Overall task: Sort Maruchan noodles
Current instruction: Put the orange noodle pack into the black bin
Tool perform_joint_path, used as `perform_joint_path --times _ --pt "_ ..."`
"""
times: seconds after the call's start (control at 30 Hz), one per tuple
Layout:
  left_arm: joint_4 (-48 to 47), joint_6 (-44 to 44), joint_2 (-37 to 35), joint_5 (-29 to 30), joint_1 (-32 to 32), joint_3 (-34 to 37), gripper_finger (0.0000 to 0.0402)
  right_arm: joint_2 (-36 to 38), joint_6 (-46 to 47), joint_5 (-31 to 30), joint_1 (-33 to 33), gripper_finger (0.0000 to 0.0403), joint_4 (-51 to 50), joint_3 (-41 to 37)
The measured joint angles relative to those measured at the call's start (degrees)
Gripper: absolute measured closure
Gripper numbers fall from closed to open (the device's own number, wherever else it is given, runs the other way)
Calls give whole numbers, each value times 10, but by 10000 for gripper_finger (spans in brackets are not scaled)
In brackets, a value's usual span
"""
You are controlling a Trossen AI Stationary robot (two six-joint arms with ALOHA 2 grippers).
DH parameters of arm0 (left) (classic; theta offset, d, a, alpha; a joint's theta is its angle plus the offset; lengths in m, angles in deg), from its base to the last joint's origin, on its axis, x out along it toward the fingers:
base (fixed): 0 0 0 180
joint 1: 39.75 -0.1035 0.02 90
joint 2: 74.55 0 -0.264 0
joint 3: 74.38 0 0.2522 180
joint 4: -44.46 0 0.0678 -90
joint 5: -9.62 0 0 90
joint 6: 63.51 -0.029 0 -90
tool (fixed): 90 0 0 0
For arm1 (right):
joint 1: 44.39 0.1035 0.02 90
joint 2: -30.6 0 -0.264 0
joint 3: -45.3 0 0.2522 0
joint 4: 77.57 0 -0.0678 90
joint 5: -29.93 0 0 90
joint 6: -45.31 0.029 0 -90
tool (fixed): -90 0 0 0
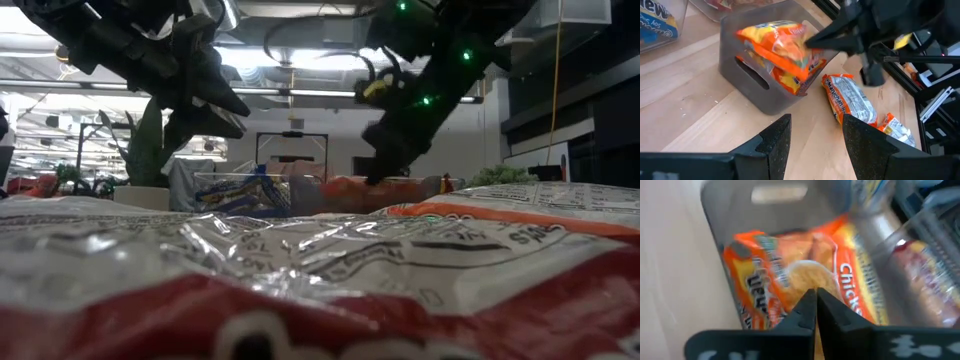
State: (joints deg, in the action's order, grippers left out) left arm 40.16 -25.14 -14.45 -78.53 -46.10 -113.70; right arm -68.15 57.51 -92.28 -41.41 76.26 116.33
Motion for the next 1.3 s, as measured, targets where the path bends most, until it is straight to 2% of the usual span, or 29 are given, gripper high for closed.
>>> perform_joint_path --times 0.13,0.3,0.53,0.87,1.2,1.3 --pt "0 0 0 0 0 0 230 30 -22 -17 0 398 -1 26" --pt "0 -2 0 2 0 0 230 42 -32 -82 0 398 21 34" --pt "0 -1 0 4 0 0 230 -23 50 -119 0 398 73 6" --pt "-4 -13 0 7 0 0 230 -93 77 -135 1 398 112 -1" --pt "-9 -15 0 7 0 0 230 -94 85 -132 0 398 109 -16" --pt "-9 -15 0 6 0 0 230 -74 76 -134 7 398 115 -20"
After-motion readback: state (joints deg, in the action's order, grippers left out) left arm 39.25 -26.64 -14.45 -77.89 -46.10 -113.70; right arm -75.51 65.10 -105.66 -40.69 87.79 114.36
